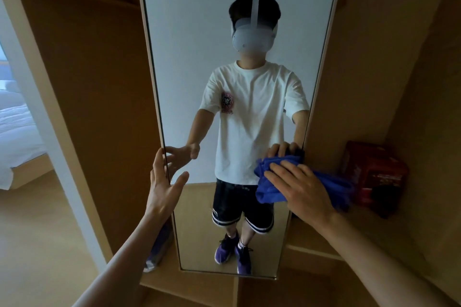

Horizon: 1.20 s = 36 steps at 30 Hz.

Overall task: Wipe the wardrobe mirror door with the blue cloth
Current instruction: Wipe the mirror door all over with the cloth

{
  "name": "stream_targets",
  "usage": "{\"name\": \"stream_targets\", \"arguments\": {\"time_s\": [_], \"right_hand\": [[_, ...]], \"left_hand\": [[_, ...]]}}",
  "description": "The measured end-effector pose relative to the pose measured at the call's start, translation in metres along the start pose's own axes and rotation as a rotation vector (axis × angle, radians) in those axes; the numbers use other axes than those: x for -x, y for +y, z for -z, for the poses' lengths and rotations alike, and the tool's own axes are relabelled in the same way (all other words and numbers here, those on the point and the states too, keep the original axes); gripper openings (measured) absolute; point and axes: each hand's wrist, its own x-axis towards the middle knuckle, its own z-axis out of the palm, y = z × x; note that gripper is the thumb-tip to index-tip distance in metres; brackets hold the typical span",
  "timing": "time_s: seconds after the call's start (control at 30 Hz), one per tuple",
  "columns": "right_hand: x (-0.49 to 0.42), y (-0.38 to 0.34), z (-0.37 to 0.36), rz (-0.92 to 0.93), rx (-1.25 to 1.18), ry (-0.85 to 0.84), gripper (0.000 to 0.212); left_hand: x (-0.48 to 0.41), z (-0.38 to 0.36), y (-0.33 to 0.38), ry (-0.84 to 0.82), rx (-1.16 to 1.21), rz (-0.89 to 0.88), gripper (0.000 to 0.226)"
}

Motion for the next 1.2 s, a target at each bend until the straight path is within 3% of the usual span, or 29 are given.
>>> {"name": "stream_targets", "arguments": {"time_s": [0.17, 0.4, 0.57, 0.9, 1.2], "right_hand": [[0.025, -0.031, -0.020, 0.072, -0.004, -0.176, 0.047], [-0.024, -0.002, 0.024, -0.091, -0.037, 0.024, 0.046], [-0.018, -0.006, 0.019, -0.124, -0.038, 0.060, 0.046], [0.042, -0.048, -0.036, 0.043, -0.136, -0.169, 0.046], [-0.021, -0.027, 0.000, -0.136, -0.165, 0.046, 0.049]], "left_hand": [[0.006, 0.002, -0.020, -0.044, 0.026, 0.051, 0.099], [0.009, -0.005, -0.025, -0.028, -0.003, 0.089, 0.097], [0.015, -0.009, -0.028, -0.039, 0.006, 0.110, 0.098], [0.018, -0.021, -0.026, -0.017, -0.023, 0.157, 0.102], [0.025, -0.022, -0.026, -0.002, -0.009, 0.168, 0.099]]}}
